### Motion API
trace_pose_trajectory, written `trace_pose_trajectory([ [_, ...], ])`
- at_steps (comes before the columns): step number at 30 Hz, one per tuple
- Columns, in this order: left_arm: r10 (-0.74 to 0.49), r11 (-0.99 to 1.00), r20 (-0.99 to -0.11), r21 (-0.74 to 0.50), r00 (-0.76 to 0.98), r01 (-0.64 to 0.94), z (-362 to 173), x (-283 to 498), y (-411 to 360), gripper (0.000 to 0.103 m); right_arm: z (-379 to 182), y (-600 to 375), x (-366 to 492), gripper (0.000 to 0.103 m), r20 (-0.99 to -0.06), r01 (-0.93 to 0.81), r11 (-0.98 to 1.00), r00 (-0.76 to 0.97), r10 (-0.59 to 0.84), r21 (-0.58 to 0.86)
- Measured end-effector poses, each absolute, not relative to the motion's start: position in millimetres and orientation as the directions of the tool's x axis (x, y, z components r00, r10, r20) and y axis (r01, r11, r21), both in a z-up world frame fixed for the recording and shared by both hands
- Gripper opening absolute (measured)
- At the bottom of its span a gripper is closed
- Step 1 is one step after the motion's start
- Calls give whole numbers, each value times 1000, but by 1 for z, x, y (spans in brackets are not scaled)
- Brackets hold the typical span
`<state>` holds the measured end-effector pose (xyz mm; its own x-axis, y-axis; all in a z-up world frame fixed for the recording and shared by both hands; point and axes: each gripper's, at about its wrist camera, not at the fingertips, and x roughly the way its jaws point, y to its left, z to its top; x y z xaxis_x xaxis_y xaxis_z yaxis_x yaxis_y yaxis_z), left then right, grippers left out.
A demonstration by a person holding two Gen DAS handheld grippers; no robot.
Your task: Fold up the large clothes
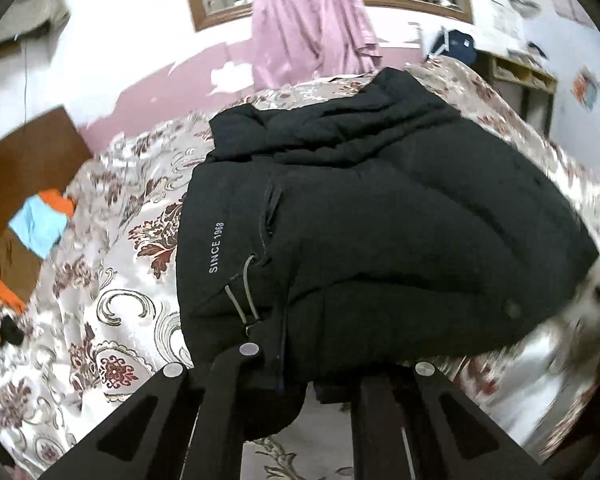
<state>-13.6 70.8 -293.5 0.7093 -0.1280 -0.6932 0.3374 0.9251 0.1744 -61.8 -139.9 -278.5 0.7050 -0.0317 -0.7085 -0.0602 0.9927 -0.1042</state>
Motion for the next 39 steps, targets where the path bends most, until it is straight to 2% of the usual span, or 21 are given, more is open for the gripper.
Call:
trace_pose_trajectory([
  [6, -115, 940, -710, 149, 695, 308, -266, 4, 65, 9, -308, -134, -43, 85, -712, -47, 972, 689, -136, -232],
  [9, -120, 948, -721, 121, 682, 294, -260, 11, 65, 9, -321, -129, -38, 85, -680, -45, 937, 700, -217, -345],
  [12, -108, 952, -730, 120, 675, 282, -260, 10, 64, 9, -322, -129, -36, 85, -617, 4, 919, 740, -269, -395],
  [14, -99, 955, -738, 119, 668, 273, -261, 9, 65, 9, -321, -133, -31, 81, -600, 37, 917, 745, -290, -397],
  [15, -98, 955, -742, 117, 664, 271, -261, 8, 65, 9, -321, -136, -29, 74, -592, 56, 919, 749, -297, -391],
  [16, -95, 956, -746, 117, 659, 270, -263, 8, 65, 9, -321, -140, -28, 59, -585, 77, 920, 751, -307, -385],
  [17, -96, 955, -752, 115, 653, 273, -266, 7, 65, 9, -322, -145, -27, 51, -588, 91, 926, 749, -306, -367],
  [18, -90, 955, -753, 122, 652, 272, -268, 6, 64, 9, -322, -150, -27, 34, -600, 93, 939, 748, -285, -331],
  [19, -80, 953, -756, 134, 650, 272, -272, 5, 64, 9, -321, -154, -27, 22, -609, 78, 955, 754, -245, -287],
  [22, -65, 950, -765, 148, 641, 274, -279, 3, 65, 9, -312, -158, -37, 11, -567, 103, 964, 791, -229, -246],
  [27, -54, 940, -765, 178, 641, 291, -279, -4, 62, 9, -297, -174, -43, 8, -560, 75, 987, 817, -141, -139],
  [39, -79, 951, -755, 138, 651, 275, -262, -5, 66, 9, -262, -181, -46, 8, -569, 8, 987, 816, -100, -162],
])
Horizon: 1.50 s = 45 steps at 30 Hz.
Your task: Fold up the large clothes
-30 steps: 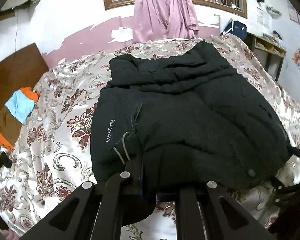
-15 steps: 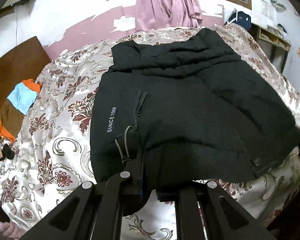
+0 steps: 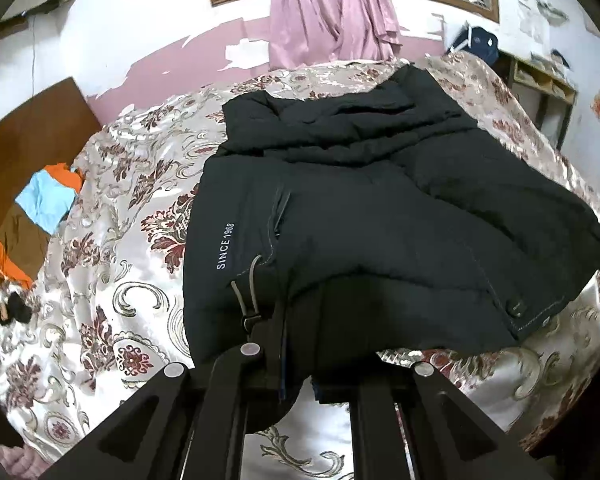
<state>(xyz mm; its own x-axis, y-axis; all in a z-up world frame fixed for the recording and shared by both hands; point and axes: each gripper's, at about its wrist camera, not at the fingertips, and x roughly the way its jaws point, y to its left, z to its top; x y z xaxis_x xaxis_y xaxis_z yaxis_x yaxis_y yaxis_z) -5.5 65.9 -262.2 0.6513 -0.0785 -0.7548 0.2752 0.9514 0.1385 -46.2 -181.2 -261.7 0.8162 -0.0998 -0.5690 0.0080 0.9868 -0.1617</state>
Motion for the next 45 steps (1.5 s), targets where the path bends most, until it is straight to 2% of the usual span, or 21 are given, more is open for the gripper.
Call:
trace_pose_trajectory([
  [22, -89, 970, -748, 84, 658, 226, -243, 4, 72, 9, -207, -175, -29, 8, -566, -8, 990, 821, -72, -137],
  [45, -100, 973, -745, 64, 660, 220, -238, 11, 70, 9, -203, -174, -27, 8, -567, -9, 991, 821, -68, -132],
])
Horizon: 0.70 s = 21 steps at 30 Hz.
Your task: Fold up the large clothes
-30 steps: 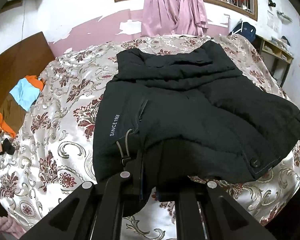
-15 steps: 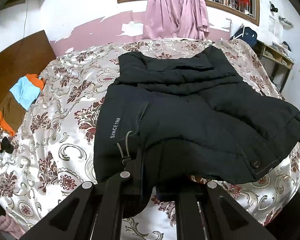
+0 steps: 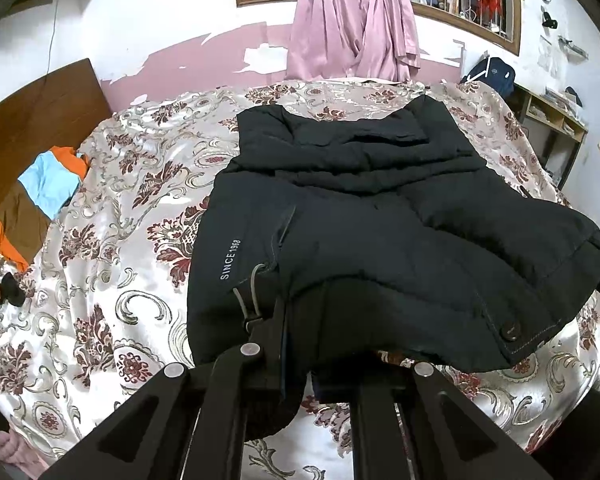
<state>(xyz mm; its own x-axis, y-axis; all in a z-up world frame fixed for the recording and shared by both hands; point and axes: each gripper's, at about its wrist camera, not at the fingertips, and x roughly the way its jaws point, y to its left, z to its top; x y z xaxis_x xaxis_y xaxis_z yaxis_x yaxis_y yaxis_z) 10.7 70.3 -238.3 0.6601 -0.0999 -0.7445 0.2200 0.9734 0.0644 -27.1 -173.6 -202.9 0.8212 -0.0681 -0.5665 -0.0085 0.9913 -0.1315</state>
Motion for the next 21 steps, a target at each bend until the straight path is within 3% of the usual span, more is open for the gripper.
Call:
trace_pose_trajectory([
  [21, -113, 980, -730, 31, 674, 199, -230, 18, 66, 9, -194, -170, -20, 8, -554, -14, 990, 830, -66, -138],
])
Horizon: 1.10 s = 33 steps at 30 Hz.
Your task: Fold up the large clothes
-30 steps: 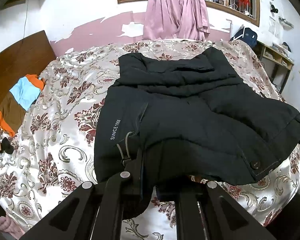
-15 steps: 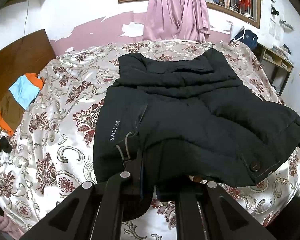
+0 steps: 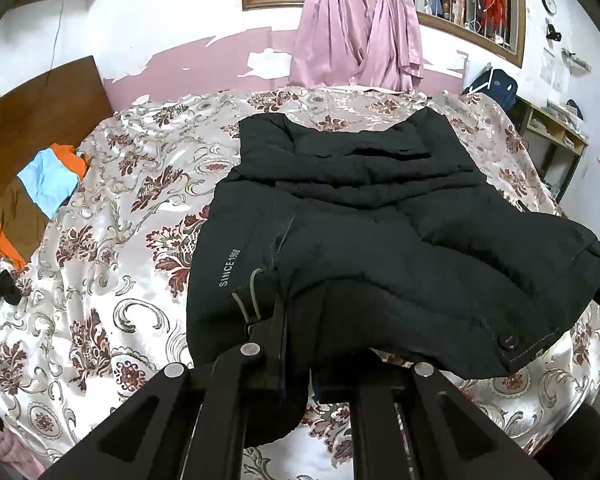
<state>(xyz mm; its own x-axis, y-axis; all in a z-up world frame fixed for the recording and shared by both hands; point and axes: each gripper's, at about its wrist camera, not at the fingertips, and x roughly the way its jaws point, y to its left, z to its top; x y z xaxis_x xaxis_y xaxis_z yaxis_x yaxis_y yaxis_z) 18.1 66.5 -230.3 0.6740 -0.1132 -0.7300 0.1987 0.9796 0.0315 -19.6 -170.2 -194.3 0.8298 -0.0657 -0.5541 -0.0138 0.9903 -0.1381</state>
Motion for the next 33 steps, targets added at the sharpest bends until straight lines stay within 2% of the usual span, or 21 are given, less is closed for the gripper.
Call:
trace_pose_trajectory([
  [15, -153, 978, -694, -6, 704, 206, -209, 48, 62, 9, -175, -169, -4, 8, -533, -5, 992, 844, -65, -129],
  [20, -210, 968, -650, -33, 731, 249, -201, 64, 61, 9, -168, -171, 8, 8, -542, 13, 992, 837, -77, -122],
  [33, -357, 934, -520, -204, 776, 293, -196, 117, 73, 9, -134, -167, 58, 8, -534, 63, 983, 833, -146, -172],
])
